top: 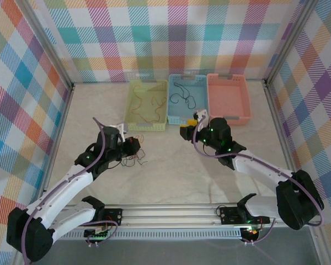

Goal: Untangle the cables

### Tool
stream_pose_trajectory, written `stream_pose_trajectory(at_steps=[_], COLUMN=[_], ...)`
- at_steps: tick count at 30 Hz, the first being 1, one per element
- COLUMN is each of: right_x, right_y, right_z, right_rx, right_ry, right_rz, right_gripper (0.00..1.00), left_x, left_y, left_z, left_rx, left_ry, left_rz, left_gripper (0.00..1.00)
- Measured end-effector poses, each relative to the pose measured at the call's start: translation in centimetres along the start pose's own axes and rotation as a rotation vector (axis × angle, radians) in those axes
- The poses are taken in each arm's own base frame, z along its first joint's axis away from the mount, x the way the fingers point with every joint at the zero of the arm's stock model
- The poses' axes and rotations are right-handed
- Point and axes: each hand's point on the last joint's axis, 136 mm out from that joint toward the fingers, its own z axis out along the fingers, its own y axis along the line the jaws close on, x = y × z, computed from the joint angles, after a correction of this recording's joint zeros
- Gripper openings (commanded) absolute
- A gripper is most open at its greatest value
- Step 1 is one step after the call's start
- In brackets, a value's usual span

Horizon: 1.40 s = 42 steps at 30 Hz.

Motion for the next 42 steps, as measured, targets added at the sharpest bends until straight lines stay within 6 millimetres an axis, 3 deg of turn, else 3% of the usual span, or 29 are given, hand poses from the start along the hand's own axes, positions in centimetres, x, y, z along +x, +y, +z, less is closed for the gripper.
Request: stream_pose_trajectory(at_steps=[5,10,19,26,33,37,42], right_x=[2.3,4.2,5.3,8.7,8.6,7.7,6.5], right_y=[1.6,2.4,6.3,8.8,8.4,7.3,6.4], right_z=[1.1,2.1,2.7,3.5,4.7,5.6,6.4], right_rx=[-0.099,-0.159,-0.316,-0.394,-0.34,-0.259,-0.188], right_ry=[0.017,0.02,-0.005,0.039,0.01,-0.015,-0.045], right_rz=[-0.004,-0.016,-0.157,-0.32,-0.432,-0.475,-0.495], right_gripper=[0.48,0.51,0.63,0.66,0.67,0.71,0.67], left_x=[-0.5,0.5,0.8,0.7,0.7,1.2,1.3], left_y=[-3.4,-6.4,-6.8,-7.2,-7.5,-7.2,-7.4], left_z=[1.9,3.3,3.2,1.9,1.2,1.2,0.9], left_rx=[0.07,0.132,0.163,0.184,0.198,0.189,0.198], left_ry=[0.068,0.128,0.125,0.101,0.092,0.112,0.113], left_rz=[0.023,0.111,0.152,0.154,0.145,0.138,0.139], left_gripper=[0.0,0.0,0.0,0.0,0.0,0.0,0.0])
